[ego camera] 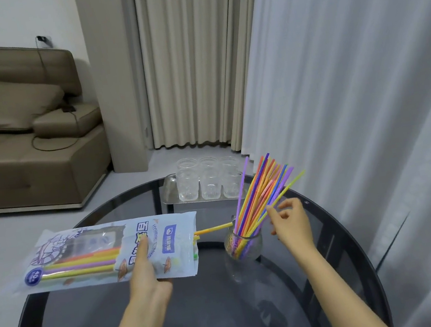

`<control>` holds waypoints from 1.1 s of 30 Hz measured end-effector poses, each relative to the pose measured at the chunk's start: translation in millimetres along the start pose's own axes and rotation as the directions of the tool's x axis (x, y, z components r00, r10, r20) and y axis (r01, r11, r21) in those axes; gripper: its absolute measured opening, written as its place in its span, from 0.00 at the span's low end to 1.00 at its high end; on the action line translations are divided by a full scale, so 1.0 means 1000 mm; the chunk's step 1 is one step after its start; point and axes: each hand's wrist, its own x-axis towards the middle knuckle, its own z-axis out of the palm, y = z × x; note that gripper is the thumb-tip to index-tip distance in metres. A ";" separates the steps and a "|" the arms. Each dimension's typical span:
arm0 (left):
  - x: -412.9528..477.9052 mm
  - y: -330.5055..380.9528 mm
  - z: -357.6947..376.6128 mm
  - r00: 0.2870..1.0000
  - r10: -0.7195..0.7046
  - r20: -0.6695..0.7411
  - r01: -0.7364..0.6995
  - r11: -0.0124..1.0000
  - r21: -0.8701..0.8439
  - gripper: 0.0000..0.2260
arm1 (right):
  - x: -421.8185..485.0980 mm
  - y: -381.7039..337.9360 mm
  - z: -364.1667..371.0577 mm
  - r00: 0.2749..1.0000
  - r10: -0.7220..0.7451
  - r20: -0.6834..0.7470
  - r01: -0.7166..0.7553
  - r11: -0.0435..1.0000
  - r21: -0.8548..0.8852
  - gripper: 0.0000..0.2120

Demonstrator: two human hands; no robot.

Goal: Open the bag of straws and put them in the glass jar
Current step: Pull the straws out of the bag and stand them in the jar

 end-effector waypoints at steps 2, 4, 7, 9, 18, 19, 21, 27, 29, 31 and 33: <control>-0.002 -0.003 0.002 1.000 0.017 0.003 -0.017 1.000 0.023 0.07 | -0.022 -0.003 0.002 0.996 0.076 0.040 -0.083 0.975 0.207 0.08; -0.004 -0.007 0.003 0.998 0.053 0.019 -0.054 0.996 0.065 0.07 | -0.040 -0.007 0.013 0.962 0.200 0.185 -0.265 0.844 0.466 0.12; -0.012 -0.016 0.007 0.990 0.129 0.059 -0.137 0.976 0.167 0.05 | -0.051 -0.009 0.028 0.839 0.314 0.444 -0.543 0.503 0.672 0.20; -0.021 -0.020 0.011 0.977 0.193 0.092 -0.210 0.947 0.244 0.06 | -0.056 -0.012 0.034 0.778 0.331 0.534 -0.627 0.346 0.698 0.21; -0.050 -0.016 0.022 0.850 0.419 0.321 -0.521 0.760 0.388 0.03 | -0.092 -0.017 0.067 0.739 0.289 0.608 -0.666 0.446 0.598 0.20; -0.051 -0.014 0.022 0.845 0.429 0.320 -0.529 0.758 0.381 0.04 | -0.094 -0.015 0.069 0.753 0.289 0.592 -0.643 0.515 0.567 0.21; -0.049 -0.011 0.019 0.857 0.438 0.272 -0.514 0.773 0.373 0.03 | -0.097 -0.014 0.071 0.795 0.270 0.544 -0.556 0.683 0.474 0.21; -0.027 -0.005 0.005 0.958 0.283 0.047 -0.284 0.914 0.288 0.03 | -0.105 -0.015 0.063 0.918 -0.063 0.392 -0.014 0.981 0.191 0.11; -0.021 -0.006 0.002 0.979 0.200 0.031 -0.201 0.946 0.256 0.07 | -0.102 -0.015 0.060 0.922 -0.126 0.367 0.053 0.978 0.203 0.10; -0.017 -0.005 0.000 0.992 0.121 0.030 -0.125 0.967 0.222 0.12 | -0.096 -0.018 0.054 0.924 -0.149 0.351 0.052 0.961 0.271 0.11; -0.015 -0.002 -0.001 0.999 0.045 0.022 -0.048 0.985 0.164 0.12 | -0.087 -0.022 0.043 0.940 -0.172 0.295 0.077 0.948 0.308 0.12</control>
